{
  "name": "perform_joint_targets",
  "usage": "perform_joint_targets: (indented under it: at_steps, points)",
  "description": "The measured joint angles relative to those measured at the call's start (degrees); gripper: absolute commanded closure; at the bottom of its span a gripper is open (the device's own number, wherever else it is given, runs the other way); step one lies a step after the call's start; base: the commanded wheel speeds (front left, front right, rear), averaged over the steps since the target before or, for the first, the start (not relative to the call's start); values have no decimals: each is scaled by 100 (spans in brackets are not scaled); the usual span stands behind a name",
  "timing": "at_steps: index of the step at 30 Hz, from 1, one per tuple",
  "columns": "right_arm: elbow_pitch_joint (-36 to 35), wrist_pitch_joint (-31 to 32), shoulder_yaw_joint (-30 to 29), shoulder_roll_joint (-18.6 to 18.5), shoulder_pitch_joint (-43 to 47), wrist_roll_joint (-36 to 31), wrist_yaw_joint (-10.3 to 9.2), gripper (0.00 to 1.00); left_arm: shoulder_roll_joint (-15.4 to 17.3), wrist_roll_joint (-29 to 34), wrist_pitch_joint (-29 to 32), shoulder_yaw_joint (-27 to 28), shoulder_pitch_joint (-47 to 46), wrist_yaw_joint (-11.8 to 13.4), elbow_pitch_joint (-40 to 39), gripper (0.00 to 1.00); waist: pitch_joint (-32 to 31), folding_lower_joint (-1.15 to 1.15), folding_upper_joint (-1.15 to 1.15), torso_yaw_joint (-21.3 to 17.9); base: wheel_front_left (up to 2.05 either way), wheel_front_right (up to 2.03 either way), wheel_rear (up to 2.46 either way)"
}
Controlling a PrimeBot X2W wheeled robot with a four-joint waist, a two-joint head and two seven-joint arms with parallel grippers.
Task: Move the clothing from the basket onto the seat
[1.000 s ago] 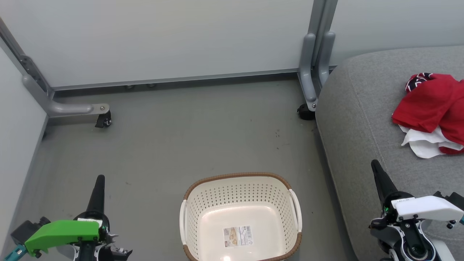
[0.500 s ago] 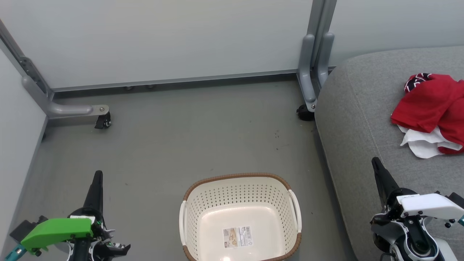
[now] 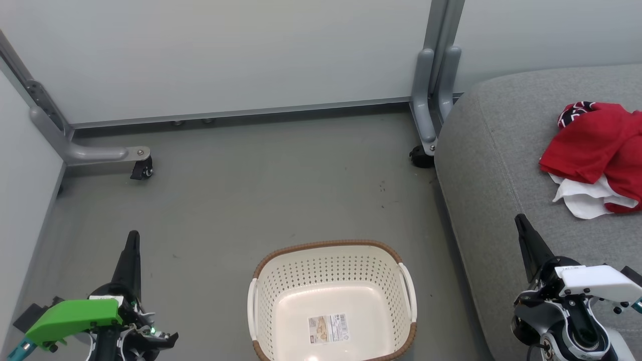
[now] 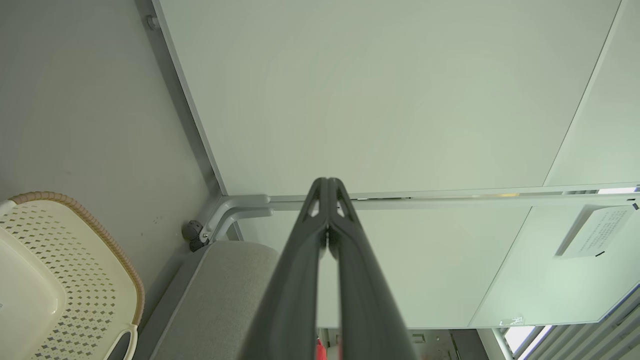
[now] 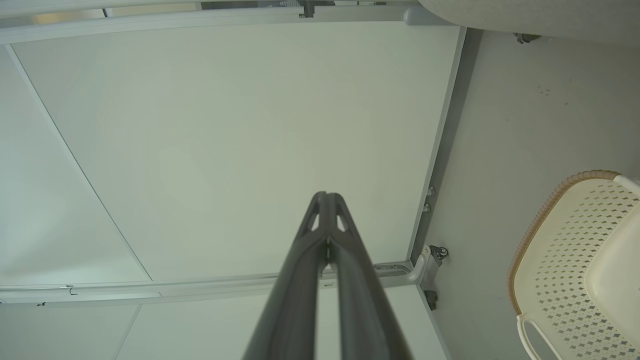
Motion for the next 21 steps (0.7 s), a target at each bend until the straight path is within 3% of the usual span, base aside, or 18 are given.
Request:
perform_joint_targets:
  at_steps: [21]
  points:
    - [3, 34, -49, 26, -2, -14, 0, 100, -9, 1, 16, 11, -1, 0, 0, 100, 0, 0, 0, 0, 0, 0, 0]
